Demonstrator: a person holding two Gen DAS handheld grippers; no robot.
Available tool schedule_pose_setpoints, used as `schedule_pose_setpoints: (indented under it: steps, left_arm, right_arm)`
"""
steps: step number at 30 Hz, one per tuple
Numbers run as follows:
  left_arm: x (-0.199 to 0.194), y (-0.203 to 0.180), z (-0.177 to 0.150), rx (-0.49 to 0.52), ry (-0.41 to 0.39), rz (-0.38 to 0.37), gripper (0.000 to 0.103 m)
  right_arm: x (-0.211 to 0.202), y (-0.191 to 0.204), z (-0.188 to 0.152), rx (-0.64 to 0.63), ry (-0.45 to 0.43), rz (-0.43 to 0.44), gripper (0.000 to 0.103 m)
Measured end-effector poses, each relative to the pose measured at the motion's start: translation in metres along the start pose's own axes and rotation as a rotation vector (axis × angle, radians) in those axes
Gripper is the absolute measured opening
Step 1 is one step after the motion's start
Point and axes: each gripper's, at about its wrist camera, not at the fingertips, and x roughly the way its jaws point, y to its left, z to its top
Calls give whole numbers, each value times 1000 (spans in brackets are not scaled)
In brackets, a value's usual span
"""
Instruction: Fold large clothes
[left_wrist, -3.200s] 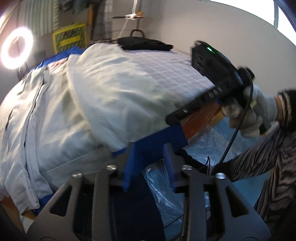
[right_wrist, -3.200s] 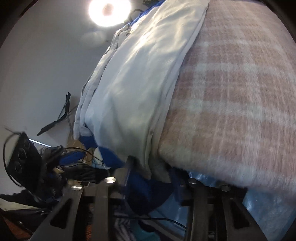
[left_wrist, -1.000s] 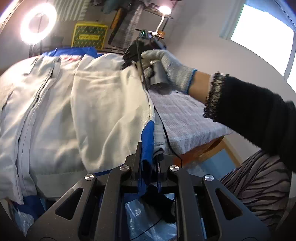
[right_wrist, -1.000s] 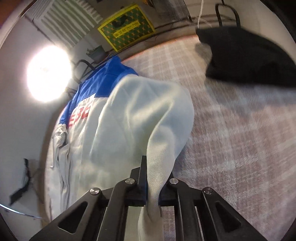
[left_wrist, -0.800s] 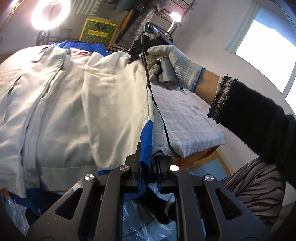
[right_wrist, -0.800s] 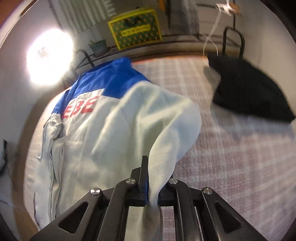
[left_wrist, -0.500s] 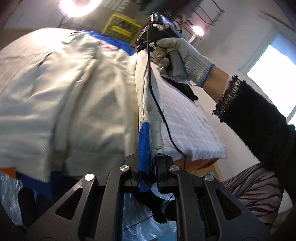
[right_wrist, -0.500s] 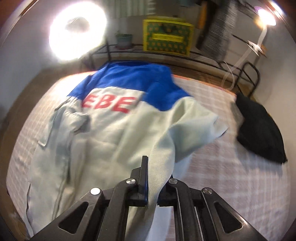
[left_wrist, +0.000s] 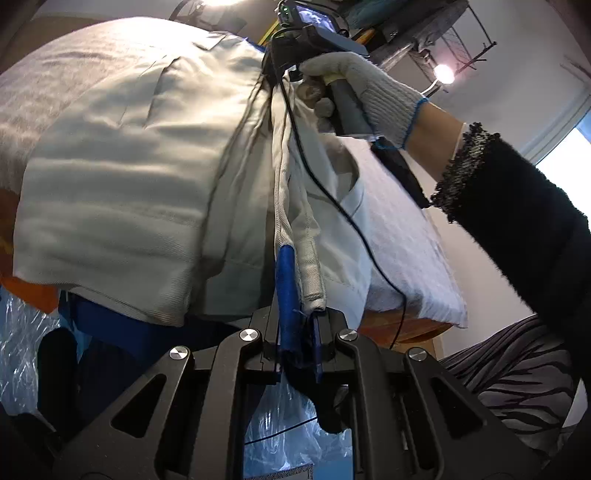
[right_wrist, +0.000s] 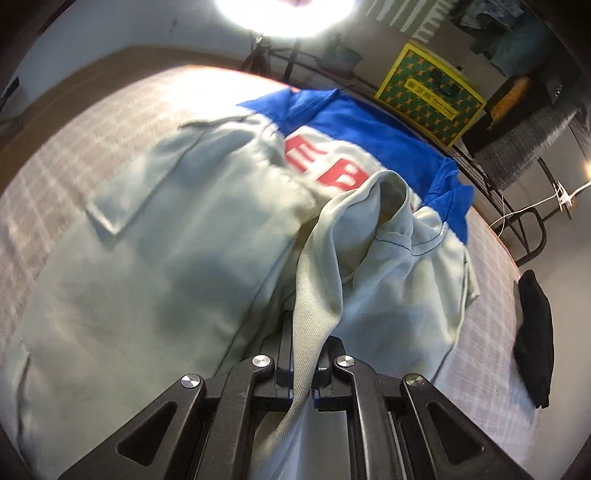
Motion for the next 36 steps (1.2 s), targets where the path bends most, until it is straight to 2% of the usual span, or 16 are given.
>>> schedule_pose_setpoints:
  steps: [3,5,7,11,16,20,23,25,29,31,33,36]
  left_arm:
    - [5,3,-2,-6,25,8,11]
    - [8,3,-4,8,47,21,11]
    - [10,3,-7,22,66,30,11]
    - [7,2,-14,46,92,41,14]
    - [-17,1,-27,82,114,34,14]
    - [-49,-9,-28,152,76,45,13]
    - [-68,-18,-15,208,41,61,14]
    - [-79,-21,-3,230,9,72,14]
    - [-101,-25,34,267,-66,118,14]
    - [-104,-25,57,278,-95,140,14]
    - [-102,-27,81,291,-122,148,14]
    - [-101,-29,117,307,-184,153,14]
  right_arm:
    - [1,-1,-3,-8,-6,31,14]
    - [-4,-13,-5,32,-11,123,24]
    - [-16,-32,-9,99,-31,249,30]
    - [-55,-72,-26,228,-108,397,31]
    - [-114,-107,-75,303,-204,484,31]
    - [-142,-103,-123,252,-244,446,30]
    - [-135,-87,-142,215,-214,389,28]
    - [-120,-78,-142,208,-178,358,28]
    - [-79,-59,-136,238,-79,366,27]
    - [-64,-42,-133,229,-41,414,25]
    - [-59,-20,-133,190,-20,502,25]
    - [-78,-4,-130,84,-52,595,25]
